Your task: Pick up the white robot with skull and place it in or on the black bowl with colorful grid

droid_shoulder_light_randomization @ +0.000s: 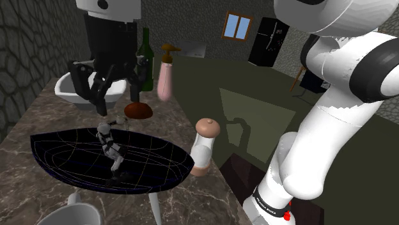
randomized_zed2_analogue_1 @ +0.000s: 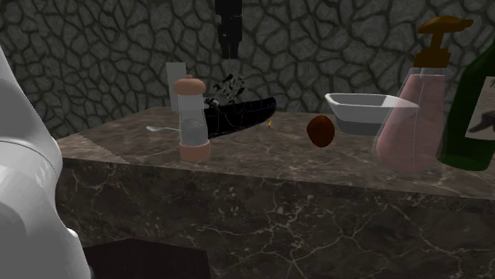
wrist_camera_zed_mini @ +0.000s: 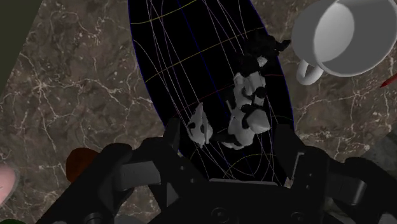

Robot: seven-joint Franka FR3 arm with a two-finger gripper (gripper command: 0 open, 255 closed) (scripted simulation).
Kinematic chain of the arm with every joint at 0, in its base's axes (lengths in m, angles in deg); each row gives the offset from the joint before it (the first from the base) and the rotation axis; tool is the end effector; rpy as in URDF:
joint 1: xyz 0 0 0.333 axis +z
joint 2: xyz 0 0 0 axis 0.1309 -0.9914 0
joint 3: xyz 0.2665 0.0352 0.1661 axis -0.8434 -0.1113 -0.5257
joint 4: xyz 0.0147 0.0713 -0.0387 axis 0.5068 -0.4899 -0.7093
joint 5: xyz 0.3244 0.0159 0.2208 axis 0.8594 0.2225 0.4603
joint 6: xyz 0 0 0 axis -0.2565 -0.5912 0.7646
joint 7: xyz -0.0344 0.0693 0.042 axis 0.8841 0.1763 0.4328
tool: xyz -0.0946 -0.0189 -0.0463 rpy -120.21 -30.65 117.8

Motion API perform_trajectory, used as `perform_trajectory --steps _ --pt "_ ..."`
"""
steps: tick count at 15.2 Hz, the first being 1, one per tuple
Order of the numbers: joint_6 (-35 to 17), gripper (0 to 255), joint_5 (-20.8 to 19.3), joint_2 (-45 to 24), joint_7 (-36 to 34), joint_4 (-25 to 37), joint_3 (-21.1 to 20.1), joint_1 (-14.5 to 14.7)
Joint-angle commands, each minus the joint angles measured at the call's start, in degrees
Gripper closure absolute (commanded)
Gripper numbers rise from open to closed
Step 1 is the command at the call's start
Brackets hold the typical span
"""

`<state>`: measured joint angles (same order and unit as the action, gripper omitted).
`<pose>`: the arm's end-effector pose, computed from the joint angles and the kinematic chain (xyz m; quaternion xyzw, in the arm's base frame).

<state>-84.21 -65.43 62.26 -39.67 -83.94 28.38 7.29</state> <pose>0.3797 0.3717 0.6424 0.9987 0.0500 -0.0030 0.0003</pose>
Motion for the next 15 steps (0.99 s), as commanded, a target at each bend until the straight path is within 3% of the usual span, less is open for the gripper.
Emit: perform_trajectory --steps 1,4,8,15 --pt "0.00 0 0.00 0.00 0.00 0.00 0.00 0.00" --pt "0.00 0 0.00 0.00 0.00 0.00 0.00 0.00" --pt "8.29 0 -1.75 -3.74 -1.33 11.60 -0.76 0.53" --pt "8.30 0 -1.75 -3.74 -1.33 11.60 -0.75 0.54"
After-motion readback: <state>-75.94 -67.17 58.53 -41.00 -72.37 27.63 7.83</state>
